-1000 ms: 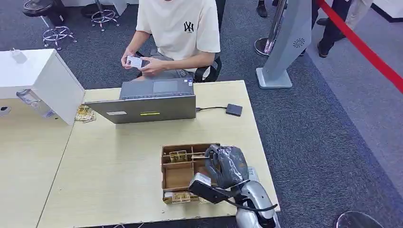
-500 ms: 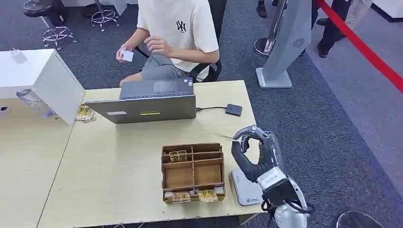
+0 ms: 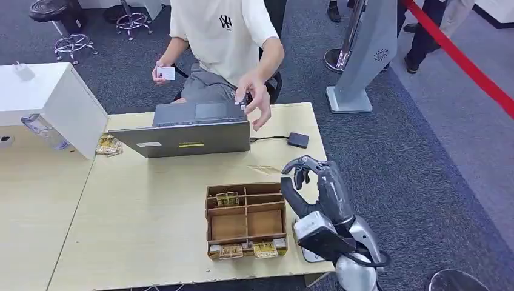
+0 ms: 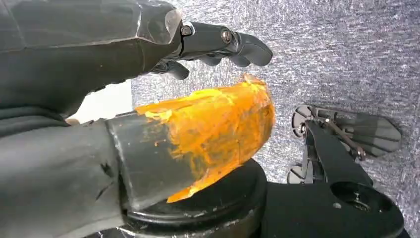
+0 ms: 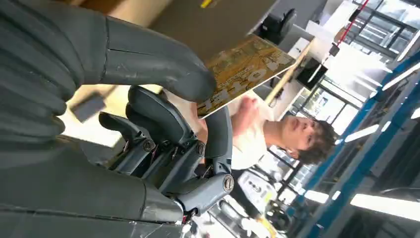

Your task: Pass the card to the sensor for recognition and then transmit it.

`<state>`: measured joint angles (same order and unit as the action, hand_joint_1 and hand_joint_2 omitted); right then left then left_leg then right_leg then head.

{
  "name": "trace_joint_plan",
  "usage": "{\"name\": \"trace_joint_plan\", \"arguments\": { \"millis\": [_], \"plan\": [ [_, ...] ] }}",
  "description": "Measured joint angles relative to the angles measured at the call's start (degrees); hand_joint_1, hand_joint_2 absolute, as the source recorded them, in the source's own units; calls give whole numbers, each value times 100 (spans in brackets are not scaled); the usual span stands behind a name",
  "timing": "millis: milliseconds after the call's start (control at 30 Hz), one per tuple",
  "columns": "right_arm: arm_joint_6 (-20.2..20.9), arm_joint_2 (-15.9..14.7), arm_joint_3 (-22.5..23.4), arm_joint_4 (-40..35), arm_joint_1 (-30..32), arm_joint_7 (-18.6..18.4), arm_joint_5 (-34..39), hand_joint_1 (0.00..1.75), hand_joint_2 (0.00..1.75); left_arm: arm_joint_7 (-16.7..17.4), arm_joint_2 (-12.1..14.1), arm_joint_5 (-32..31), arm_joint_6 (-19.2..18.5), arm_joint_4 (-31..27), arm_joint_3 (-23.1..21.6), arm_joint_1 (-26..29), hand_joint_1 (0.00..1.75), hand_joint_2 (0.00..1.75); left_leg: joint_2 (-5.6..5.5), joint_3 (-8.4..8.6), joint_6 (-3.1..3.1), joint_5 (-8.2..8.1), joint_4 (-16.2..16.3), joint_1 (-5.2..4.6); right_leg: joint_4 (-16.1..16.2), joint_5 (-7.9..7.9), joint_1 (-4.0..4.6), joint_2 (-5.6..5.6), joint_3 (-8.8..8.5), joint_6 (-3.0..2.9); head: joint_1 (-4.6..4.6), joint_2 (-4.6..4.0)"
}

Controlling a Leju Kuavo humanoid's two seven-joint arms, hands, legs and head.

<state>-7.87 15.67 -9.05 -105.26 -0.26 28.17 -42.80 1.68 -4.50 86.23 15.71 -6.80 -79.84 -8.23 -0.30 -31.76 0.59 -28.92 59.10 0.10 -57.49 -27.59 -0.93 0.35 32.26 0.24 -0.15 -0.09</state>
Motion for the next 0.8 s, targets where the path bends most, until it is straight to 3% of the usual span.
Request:
{"name": "trace_joint_plan", "arguments": {
  "millis": [367,700,733,767,800],
  "plan": [
    [-1259,42,-981,1051,-1531,-850,-2138,175,175,20,0,-20,-133,0,-337,-31,0,0,-1,1,1,6,0,1,-2,2,1,0,-2,-1,2,0],
    [-1731,81,-1282,2126,-2319,-1328,-3240,175,175,79,0,-24,-151,0,-583,-60,0,0,-3,-1,2,5,0,0,-1,1,0,-1,-1,0,2,0],
    [-1765,81,-1298,2200,-2348,-1426,-3390,31,175,83,0,-22,-153,0,-601,-61,0,0,-4,-1,2,5,0,0,-1,1,0,-1,-2,0,2,0],
    [-1805,81,-1317,2262,-2368,-1527,-3579,0,175,85,0,-22,-166,0,-612,-61,0,0,-5,-1,2,5,1,0,-1,1,0,-2,-2,0,2,0],
    [-1831,81,-1331,2310,-2377,-1600,-3711,0,175,87,0,-22,-170,0,-619,-60,0,0,-5,-1,2,5,1,0,-1,1,0,-2,-1,0,2,0]
  ]
}}
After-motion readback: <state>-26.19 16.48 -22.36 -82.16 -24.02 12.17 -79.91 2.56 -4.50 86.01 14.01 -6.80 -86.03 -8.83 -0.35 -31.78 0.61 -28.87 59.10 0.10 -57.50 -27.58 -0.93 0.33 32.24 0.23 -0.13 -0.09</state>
